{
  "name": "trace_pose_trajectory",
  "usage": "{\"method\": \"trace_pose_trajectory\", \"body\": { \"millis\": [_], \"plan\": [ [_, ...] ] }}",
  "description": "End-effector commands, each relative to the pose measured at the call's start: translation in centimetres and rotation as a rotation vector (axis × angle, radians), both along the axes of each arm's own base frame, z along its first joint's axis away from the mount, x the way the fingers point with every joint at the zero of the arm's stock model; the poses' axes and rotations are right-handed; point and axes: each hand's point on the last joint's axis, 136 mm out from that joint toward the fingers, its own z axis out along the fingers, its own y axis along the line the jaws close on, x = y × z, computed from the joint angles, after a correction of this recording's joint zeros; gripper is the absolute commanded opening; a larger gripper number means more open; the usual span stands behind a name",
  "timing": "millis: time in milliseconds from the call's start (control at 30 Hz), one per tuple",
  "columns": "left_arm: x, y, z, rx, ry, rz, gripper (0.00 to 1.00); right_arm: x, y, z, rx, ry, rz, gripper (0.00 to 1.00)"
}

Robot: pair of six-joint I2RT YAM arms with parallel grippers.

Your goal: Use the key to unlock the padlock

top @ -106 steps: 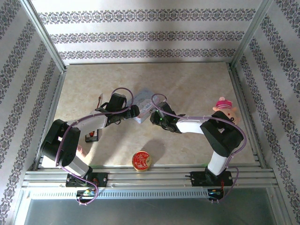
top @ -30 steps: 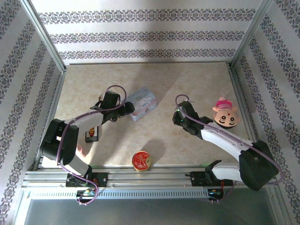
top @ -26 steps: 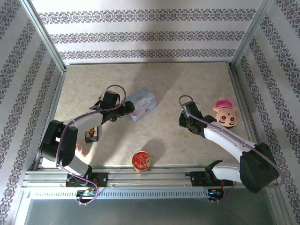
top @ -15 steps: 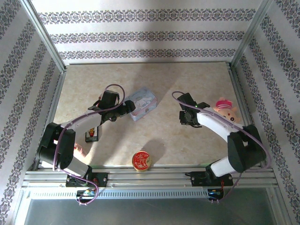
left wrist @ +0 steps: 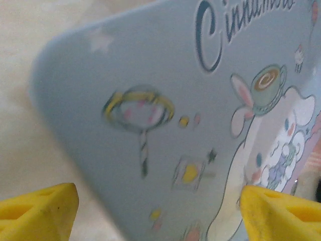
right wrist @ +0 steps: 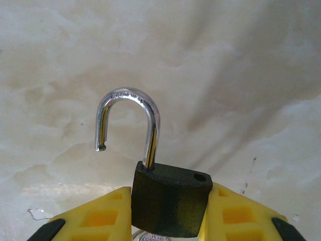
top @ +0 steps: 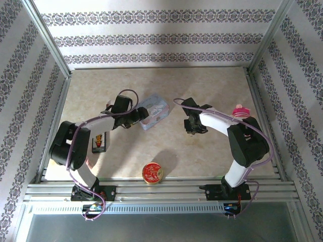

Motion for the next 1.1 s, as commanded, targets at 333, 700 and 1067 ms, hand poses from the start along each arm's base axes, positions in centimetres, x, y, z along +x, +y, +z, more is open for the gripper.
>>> {"method": "trace_pose_trajectory", "body": {
  "millis": [333,700,1067],
  "plan": [
    [8.3,-2.1,3.2,-0.187,-0.125,0.017,0.79,-0.5,1.0,0.7,0.037,-0.015,0.011,0.08],
    [12.2,-3.0,3.8,-0.247,-0.169,0.015,0.78,-0.7,1.6,0.5,0.052,-0.004,0.022,0.10],
    [14.7,-3.9,5.8,-0.343,-0.232,-0.009,0.81,-1.0,2.7,-0.3,0.061,0.016,0.027,0.11]
  ]
}}
